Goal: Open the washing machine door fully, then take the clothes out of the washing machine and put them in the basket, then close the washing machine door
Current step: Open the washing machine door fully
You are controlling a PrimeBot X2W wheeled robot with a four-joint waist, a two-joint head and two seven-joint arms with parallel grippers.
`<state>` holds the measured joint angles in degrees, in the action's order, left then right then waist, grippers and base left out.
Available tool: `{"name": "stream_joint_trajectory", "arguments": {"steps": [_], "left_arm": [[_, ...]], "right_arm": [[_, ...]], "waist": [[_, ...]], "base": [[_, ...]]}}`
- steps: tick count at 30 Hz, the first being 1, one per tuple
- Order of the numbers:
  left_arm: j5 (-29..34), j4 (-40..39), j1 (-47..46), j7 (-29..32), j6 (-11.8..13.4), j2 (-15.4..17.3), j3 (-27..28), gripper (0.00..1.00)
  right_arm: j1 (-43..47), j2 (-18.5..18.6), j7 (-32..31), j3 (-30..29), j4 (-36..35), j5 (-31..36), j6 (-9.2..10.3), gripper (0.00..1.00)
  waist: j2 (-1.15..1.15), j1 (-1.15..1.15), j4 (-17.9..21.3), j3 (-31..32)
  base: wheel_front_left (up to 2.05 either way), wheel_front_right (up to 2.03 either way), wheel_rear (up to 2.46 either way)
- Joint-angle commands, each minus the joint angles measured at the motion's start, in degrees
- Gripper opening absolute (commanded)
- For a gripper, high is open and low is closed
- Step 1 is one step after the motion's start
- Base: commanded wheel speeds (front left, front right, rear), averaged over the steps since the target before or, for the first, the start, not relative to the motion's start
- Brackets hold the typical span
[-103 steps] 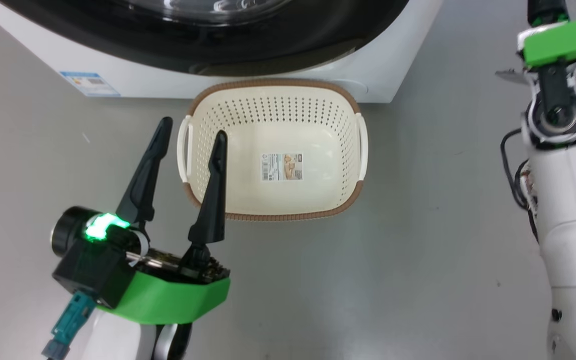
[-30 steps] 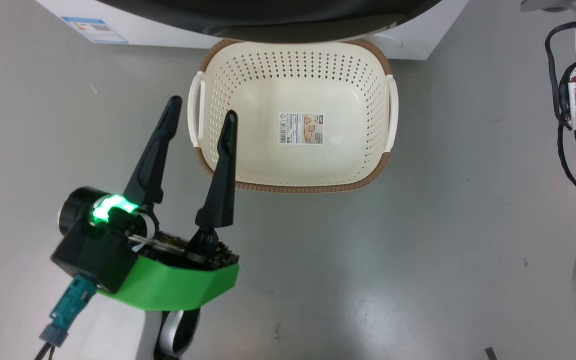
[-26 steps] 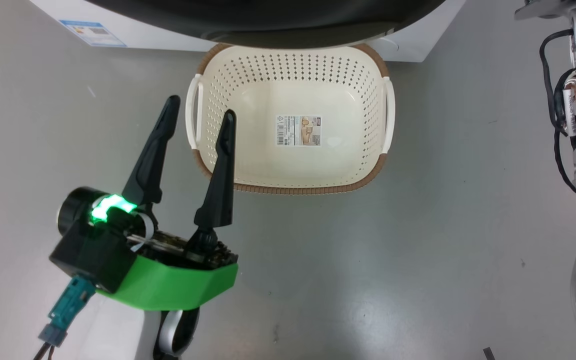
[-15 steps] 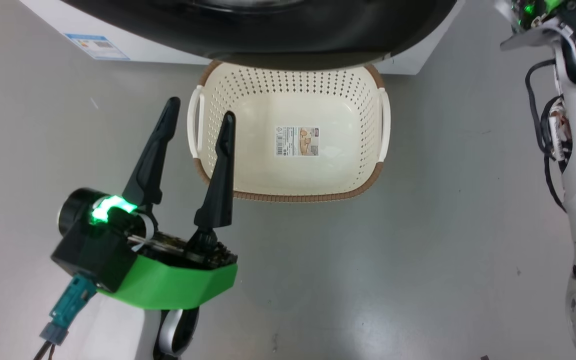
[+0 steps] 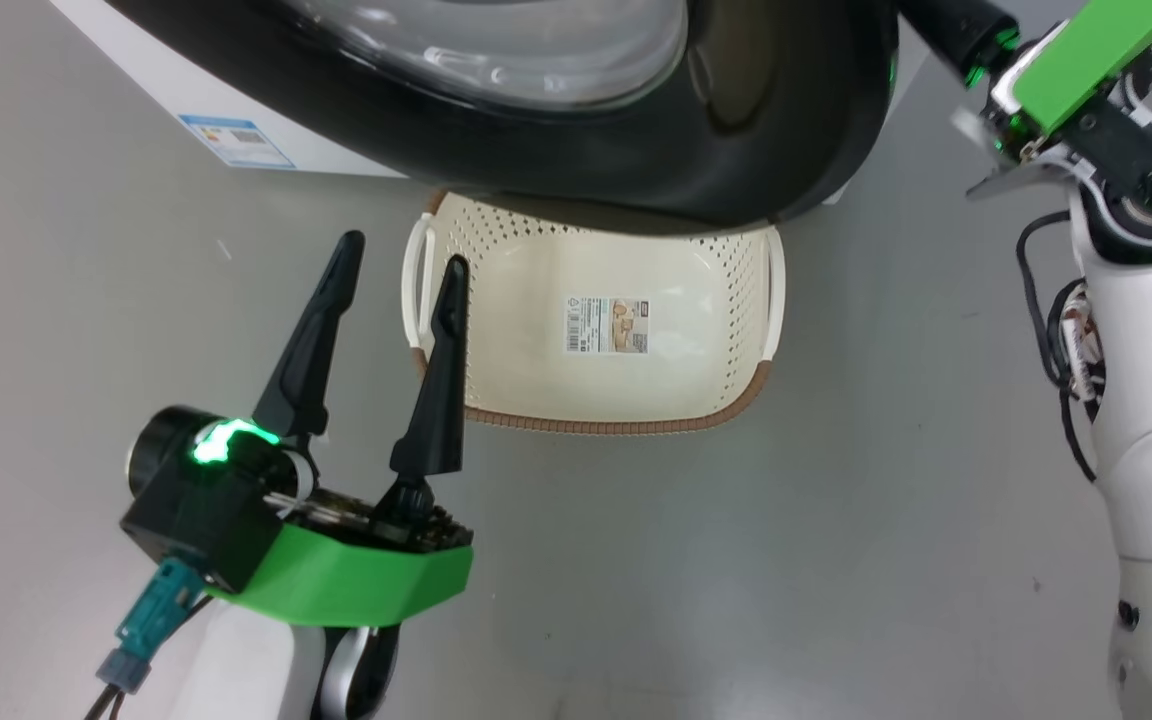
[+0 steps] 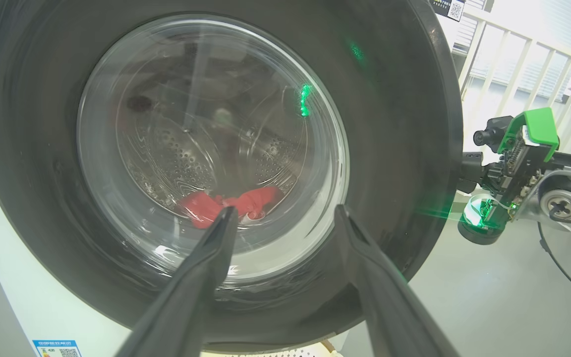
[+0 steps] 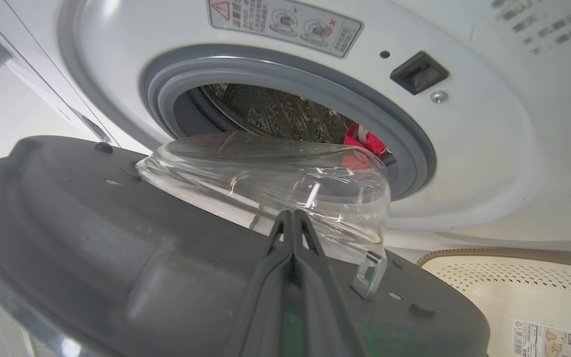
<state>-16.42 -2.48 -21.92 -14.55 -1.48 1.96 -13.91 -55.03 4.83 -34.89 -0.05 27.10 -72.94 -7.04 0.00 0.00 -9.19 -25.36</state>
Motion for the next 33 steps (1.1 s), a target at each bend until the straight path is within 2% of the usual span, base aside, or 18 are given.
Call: {"name": "stream_joint_trajectory", "arguments": {"steps": [1, 26, 33], "left_arm": [[-0.6, -1.1, 0.9, -0.4, 0.2, 0.9, 1.9, 1.0], [-0.8, 0.6, 4.2, -0.4, 0.6, 0.9, 2.1, 1.0], [-0.5, 0.0, 4.3, -0.4, 0.7, 0.9, 2.7, 1.0]], "right_arm": [[1.1, -1.9, -0.6, 1.0, -2.2, 0.8, -0.45, 0.0], [11.9, -1.9, -2.3, 1.8, -8.6, 0.0, -0.45, 0.0], [12.2, -2.0, 1.2, 0.7, -10.2, 1.5, -0.45, 0.0]], "waist": [[0.0, 0.0, -0.1, 0.8], [0.0, 0.0, -0.6, 6.1], [0.0, 0.0, 0.3, 5.9]], "base": [[0.0, 0.0, 0.0], [0.0, 0.0, 0.0], [0.0, 0.0, 0.0]]}}
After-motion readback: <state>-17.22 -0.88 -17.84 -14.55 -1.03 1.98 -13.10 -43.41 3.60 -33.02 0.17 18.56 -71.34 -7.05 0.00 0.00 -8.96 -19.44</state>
